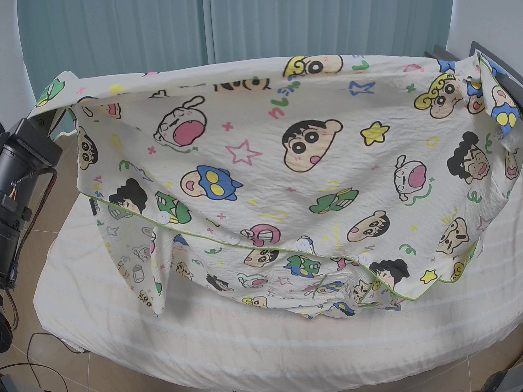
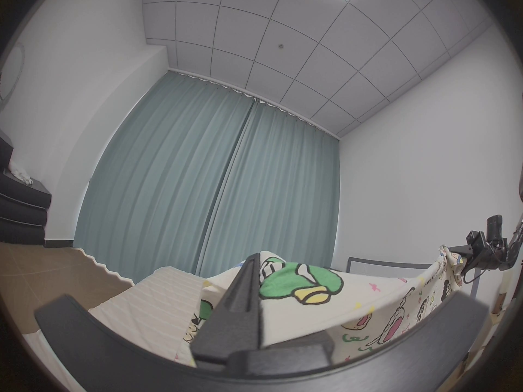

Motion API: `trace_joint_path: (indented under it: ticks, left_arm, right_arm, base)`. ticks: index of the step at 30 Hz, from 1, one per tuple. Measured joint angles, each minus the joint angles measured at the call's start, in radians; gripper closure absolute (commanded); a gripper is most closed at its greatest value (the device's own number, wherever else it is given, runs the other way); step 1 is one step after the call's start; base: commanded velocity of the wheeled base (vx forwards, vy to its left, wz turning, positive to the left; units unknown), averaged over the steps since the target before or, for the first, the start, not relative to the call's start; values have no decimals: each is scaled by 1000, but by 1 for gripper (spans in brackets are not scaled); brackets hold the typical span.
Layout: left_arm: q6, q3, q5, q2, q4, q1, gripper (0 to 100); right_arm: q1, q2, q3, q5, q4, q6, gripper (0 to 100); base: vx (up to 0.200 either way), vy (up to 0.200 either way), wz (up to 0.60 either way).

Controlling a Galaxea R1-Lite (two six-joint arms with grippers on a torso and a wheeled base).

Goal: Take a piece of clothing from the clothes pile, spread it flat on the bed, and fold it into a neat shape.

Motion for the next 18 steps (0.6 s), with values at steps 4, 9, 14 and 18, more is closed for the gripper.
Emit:
trace_joint_path:
  ticks: [4, 9, 14, 18]
  left_arm:
    - [-7, 3, 0, 0, 0, 0, 100]
    - [-7, 3, 1, 1, 1, 1, 100]
    - [-7, 3, 1, 1, 0, 2, 100]
    - [-7, 5, 2, 1, 0, 4, 100]
  right_arm:
    - [0, 0, 6, 0, 1, 0, 100]
    - [0, 3, 11, 1, 2, 0, 100]
    - [0, 5, 11, 1, 2, 0, 100]
    - [0, 7, 11, 1, 1, 0, 100]
  base:
    - [0, 200, 0]
    - [0, 200, 0]
    - [0, 200, 0]
    - [0, 200, 0]
